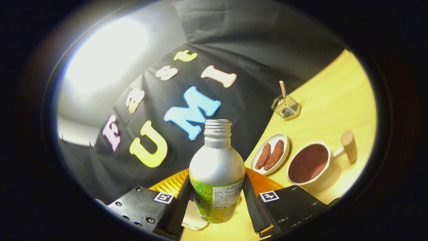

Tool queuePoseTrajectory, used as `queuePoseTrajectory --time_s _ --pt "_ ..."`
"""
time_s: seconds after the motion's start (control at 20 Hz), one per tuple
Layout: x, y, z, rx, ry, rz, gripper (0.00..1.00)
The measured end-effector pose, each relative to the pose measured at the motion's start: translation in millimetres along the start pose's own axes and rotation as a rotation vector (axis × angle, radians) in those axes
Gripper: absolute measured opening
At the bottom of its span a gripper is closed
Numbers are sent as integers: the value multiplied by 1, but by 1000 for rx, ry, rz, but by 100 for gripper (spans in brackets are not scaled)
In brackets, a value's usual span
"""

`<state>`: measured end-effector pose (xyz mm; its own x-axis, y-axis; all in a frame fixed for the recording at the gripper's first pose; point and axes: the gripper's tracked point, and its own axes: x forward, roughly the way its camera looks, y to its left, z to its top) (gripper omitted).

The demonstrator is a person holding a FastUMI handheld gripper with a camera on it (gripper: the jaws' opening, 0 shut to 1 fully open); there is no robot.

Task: Take the bottle from table, then pour the juice into the cup, finally place the bottle on the coaster

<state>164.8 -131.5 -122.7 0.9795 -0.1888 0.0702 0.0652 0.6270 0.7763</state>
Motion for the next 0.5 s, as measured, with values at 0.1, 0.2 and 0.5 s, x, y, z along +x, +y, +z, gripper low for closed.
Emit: queuePoseTrajectory --time_s 0.1,0.2,0.5 --pt "2 13 3 -140 6 9 78" --pt "4 23 7 -267 5 -2 78" --pt "4 28 7 -728 38 -111 78"
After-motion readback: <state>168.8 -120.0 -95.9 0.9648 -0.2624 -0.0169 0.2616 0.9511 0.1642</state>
